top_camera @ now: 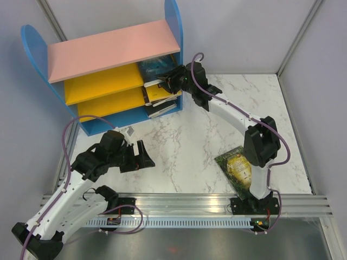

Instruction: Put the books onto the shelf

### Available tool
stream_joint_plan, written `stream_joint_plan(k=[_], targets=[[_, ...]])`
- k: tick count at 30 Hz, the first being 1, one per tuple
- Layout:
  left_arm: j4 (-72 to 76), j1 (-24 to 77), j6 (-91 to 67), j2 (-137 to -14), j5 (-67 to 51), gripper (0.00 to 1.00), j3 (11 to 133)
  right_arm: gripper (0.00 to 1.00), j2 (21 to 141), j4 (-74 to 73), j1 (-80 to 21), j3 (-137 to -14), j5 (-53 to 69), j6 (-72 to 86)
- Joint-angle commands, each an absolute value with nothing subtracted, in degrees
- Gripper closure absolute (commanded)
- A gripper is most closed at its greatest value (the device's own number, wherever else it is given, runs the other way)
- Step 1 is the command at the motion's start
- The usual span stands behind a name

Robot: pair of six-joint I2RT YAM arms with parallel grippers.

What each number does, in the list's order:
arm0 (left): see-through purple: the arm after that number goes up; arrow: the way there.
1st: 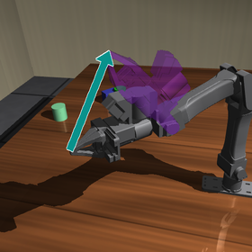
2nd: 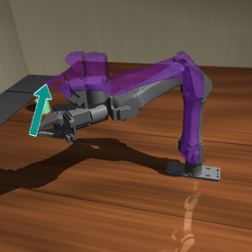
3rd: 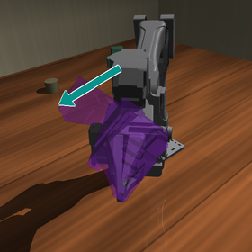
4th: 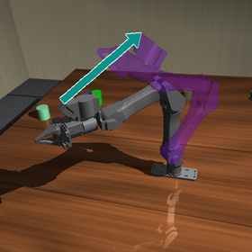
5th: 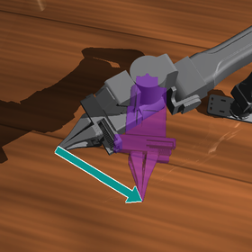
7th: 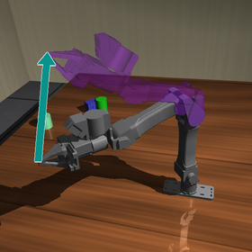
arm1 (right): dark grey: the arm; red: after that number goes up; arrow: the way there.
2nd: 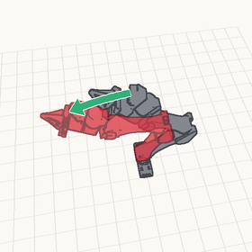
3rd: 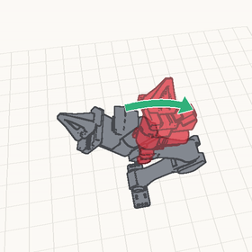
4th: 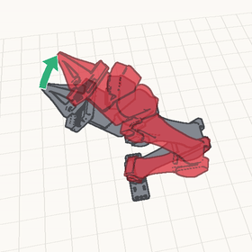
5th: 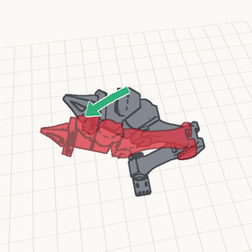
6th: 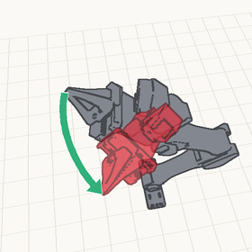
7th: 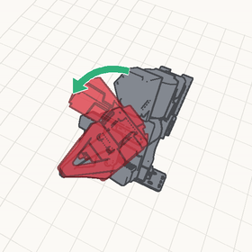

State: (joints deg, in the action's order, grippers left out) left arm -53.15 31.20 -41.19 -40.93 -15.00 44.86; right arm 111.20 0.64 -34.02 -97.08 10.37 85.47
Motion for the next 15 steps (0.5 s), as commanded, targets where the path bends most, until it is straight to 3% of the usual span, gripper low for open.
stream_joint_plan(k=[1, 8, 12, 13, 15], targets=[[-54.8, 30.8, -36.3, -41.2, -12.8, 0.08, 47.6, 0.6, 114.6, 1.6, -34.5, -103.0, 7.9, 86.0], [-56.8, 30.8, -34.5, -41.4, -10.5, 0.08, 48.9, 0.56, 119.7, 1.6, -34.5, -109.2, 7.7, 87.3], [-57.0, 30.8, -34.1, -41.4, -10.1, 0.06, 49.2, 0.42, 120.3, 4.5, -34.8, -109.8, 8.9, 86.7], [-57.0, 30.8, -34.0, -41.5, -10.1, 0.05, 49.2, 0.33, 120.1, 5.1, -34.9, -109.4, 9.0, 86.4], [-57.0, 30.8, -34.3, -41.6, -10.1, 0.05, 49.2, 0.3, 118.7, 6.4, -34.8, -107.8, 8.9, 85.7]])
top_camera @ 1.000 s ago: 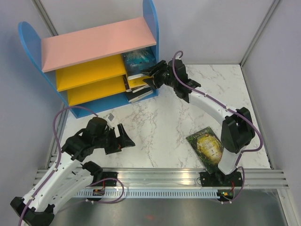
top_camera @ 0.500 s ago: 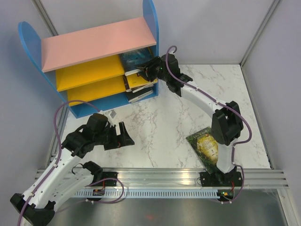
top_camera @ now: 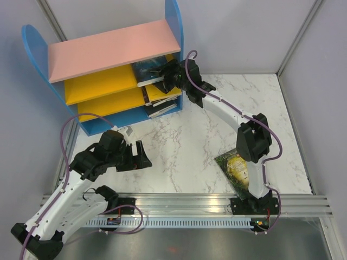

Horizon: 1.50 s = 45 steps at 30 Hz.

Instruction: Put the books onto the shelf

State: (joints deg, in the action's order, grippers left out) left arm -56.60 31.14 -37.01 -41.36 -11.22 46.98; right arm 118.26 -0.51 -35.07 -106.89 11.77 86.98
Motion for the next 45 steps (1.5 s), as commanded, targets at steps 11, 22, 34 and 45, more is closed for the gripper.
stream_joint_plan(k=[11, 22, 34, 45], targets=[[-56.1, 30.8, -34.7, -40.5, -9.7, 0.01, 51.3, 0.21, 101.8, 8.4, -34.2, -89.3, 12.5, 79.7], [-44.5, 33.0, -38.8, -48.3, -19.8, 0.01, 47.3, 0.18, 70.2, -31.6, -20.3, -70.8, 4.1, 55.2], [-24.6, 56.8, -52.3, -80.8, -16.1, 0.02, 55.9, 0.14, 74.0, -60.1, 8.2, -58.9, -4.2, 37.0], [-25.6, 64.3, -53.5, -110.5, -18.4, 0.11, 73.6, 0.19, 80.4, -52.8, 19.2, -51.8, -6.8, 32.1]])
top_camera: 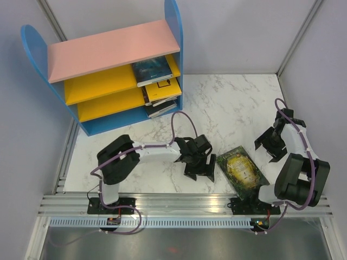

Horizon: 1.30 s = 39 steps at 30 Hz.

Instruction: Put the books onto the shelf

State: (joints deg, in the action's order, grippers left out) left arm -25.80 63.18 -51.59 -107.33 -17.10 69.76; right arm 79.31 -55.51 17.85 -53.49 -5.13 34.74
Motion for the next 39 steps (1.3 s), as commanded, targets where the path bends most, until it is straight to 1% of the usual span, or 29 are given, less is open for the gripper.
stream_joint_plan(k=[1, 3, 5, 8, 10, 12, 16, 17, 18, 20, 21, 22, 24, 25, 26, 28, 31, 35, 36, 38, 39], targets=[[-25.9, 64.5, -53.6, -111.6, -18.3, 0.11, 75.0, 0.2, 81.2, -52.4, 19.7, -51.0, -6.7, 32.2], [-27.5, 64.8, -53.2, -115.0, -17.8, 0.12, 76.4, 0.25, 81.7, -50.8, 19.9, -48.9, -5.0, 32.5], [-29.5, 65.0, -52.1, -117.6, -16.3, 0.13, 78.9, 0.27, 81.7, -49.8, 19.9, -46.4, -3.2, 33.3], [-33.9, 65.3, -50.7, -119.7, -13.5, 0.13, 82.7, 0.36, 81.5, -49.0, 19.3, -44.4, -0.1, 34.2], [-36.9, 65.3, -50.0, -121.8, -12.1, 0.13, 85.5, 0.46, 80.8, -49.0, 18.6, -42.6, 1.8, 35.2], [-40.1, 65.3, -49.0, -124.2, -11.7, 0.12, 87.5, 0.54, 80.1, -49.0, 17.2, -41.0, 3.9, 36.1], [-42.7, 65.1, -47.6, -126.9, -11.0, 0.12, 91.7, 0.6, 77.5, -47.9, 10.0, -36.9, 7.6, 41.2], [-42.8, 65.1, -47.4, -127.2, -10.9, 0.12, 91.8, 0.62, 76.9, -46.8, 8.7, -35.0, 9.3, 42.7], [-43.0, 64.9, -47.3, -127.3, -10.9, 0.11, 91.8, 0.67, 76.4, -46.1, 7.1, -34.1, 11.9, 44.2], [-42.9, 64.4, -46.9, -126.8, -10.7, 0.11, 91.0, 0.7, 74.5, -43.6, 1.3, -31.9, 14.8, 49.7], [-42.9, 63.9, -46.8, -126.5, -10.5, 0.11, 90.3, 0.74, 74.1, -42.5, -1.3, -31.5, 17.0, 51.5], [-42.9, 63.5, -46.8, -126.0, -9.8, 0.11, 88.6, 0.75, 73.2, -41.5, -5.9, -31.1, 18.0, 53.9], [-42.6, 62.1, -46.8, -123.5, -9.1, 0.11, 86.3, 0.77, 73.0, -37.2, -10.1, -30.8, 19.8, 59.6], [-42.5, 61.4, -46.7, -122.4, -8.5, 0.11, 83.6, 0.78, 73.0, -35.4, -13.8, -31.1, 20.7, 61.1], [-42.0, 60.9, -46.5, -119.8, -8.2, 0.11, 82.1, 0.78, 73.4, -32.5, -15.3, -32.3, 20.8, 62.1], [-41.4, 59.3, -46.1, -116.5, -7.0, 0.11, 77.4, 0.79, 75.4, -32.4, -17.7, -36.1, 19.9, 62.6], [-39.9, 57.0, -45.6, -109.4, -6.0, 0.1, 70.4, 0.81, 77.5, -36.1, -18.1, -41.5, 17.6, 59.0], [-38.3, 54.0, -44.8, -99.3, -5.2, 0.1, 61.7, 0.8, 76.6, -41.8, -18.1, -45.2, 12.5, 54.9], [-36.8, 52.7, -44.7, -94.5, -5.3, 0.1, 58.0, 0.79, 76.2, -42.3, -18.1, -45.3, 12.0, 54.4], [-33.9, 51.3, -43.9, -89.7, -6.8, 0.09, 53.8, 0.77, 74.4, -42.5, -18.1, -45.4, 11.0, 53.1], [-31.6, 50.2, -43.5, -86.8, -8.9, 0.09, 49.5, 0.74, 73.9, -42.6, -18.1, -45.4, 10.7, 52.6]])
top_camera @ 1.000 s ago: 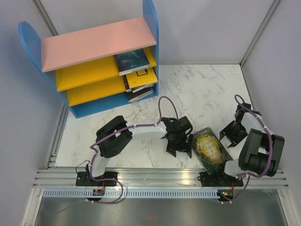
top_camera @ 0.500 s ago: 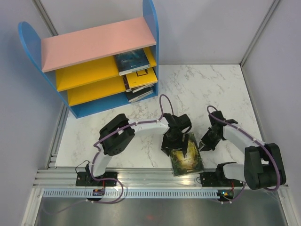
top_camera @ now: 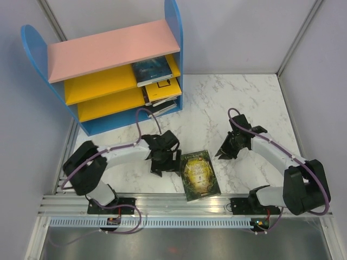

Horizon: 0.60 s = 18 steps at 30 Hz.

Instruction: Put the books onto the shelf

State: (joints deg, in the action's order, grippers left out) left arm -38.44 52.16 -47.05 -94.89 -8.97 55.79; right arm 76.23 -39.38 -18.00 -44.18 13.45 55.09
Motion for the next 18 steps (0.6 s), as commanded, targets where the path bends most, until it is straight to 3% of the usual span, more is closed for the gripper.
stream_joint_plan(k=[1, 2, 6, 7, 11, 18], targets=[[-27.5, 50.0, -43.0, -82.0, -9.7, 0.09, 47.4, 0.72, 73.3, -42.5, -18.1, -45.0, 10.9, 52.2], [-25.2, 49.9, -43.0, -79.6, -10.3, 0.09, 45.4, 0.7, 73.2, -41.1, -18.1, -44.7, 11.5, 50.6], [-12.7, 49.8, -47.2, -71.2, -13.9, 0.08, 32.8, 0.25, 72.2, -35.7, -18.1, -41.1, 17.4, 48.2], [-9.1, 49.9, -50.7, -69.5, -14.5, 0.07, 30.3, 0.22, 71.7, -34.8, -18.1, -39.3, 18.8, 48.1], [5.6, 49.8, -57.4, -65.0, -13.1, 0.07, 20.8, 0.19, 71.4, -30.3, -18.1, -35.4, 21.4, 48.1], [17.5, 49.8, -61.7, -74.8, -14.4, 0.07, 17.0, 0.21, 74.6, -21.7, -18.5, -27.4, 25.4, 50.7]])
